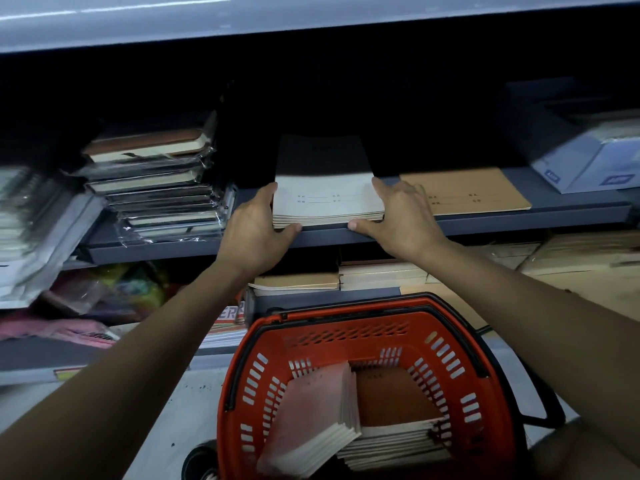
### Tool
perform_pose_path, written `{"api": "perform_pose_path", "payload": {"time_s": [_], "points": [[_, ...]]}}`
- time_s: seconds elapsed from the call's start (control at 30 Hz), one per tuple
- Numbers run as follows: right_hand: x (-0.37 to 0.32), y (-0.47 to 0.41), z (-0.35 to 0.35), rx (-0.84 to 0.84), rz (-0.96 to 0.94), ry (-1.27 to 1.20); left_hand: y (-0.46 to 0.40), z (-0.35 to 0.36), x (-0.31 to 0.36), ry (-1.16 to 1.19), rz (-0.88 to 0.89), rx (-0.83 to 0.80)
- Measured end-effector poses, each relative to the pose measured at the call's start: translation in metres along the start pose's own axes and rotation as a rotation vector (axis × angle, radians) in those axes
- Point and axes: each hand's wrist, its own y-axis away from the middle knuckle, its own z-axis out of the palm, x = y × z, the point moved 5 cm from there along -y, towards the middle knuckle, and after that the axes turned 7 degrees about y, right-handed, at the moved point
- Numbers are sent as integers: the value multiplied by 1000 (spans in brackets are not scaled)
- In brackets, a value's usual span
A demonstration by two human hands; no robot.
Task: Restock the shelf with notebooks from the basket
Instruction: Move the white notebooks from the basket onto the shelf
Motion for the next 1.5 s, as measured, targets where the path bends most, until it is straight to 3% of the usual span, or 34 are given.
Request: {"api": "perform_pose_path", "payload": {"time_s": [0.4, 0.8, 1.0, 1.23, 1.5], "points": [[-6, 74, -28, 44, 0, -55, 53, -31, 20, -53, 48, 26], [-11, 150, 7, -60, -37, -10, 136, -15, 5, 39, -83, -40], [1, 177, 61, -216, -21, 49, 166, 31, -30, 91, -242, -177], [9, 197, 137, -492, 37, 31, 192, 116, -73, 148, -514, -513], [2, 206, 188, -706, 166, -135, 221, 170, -134, 145, -783, -676]]}}
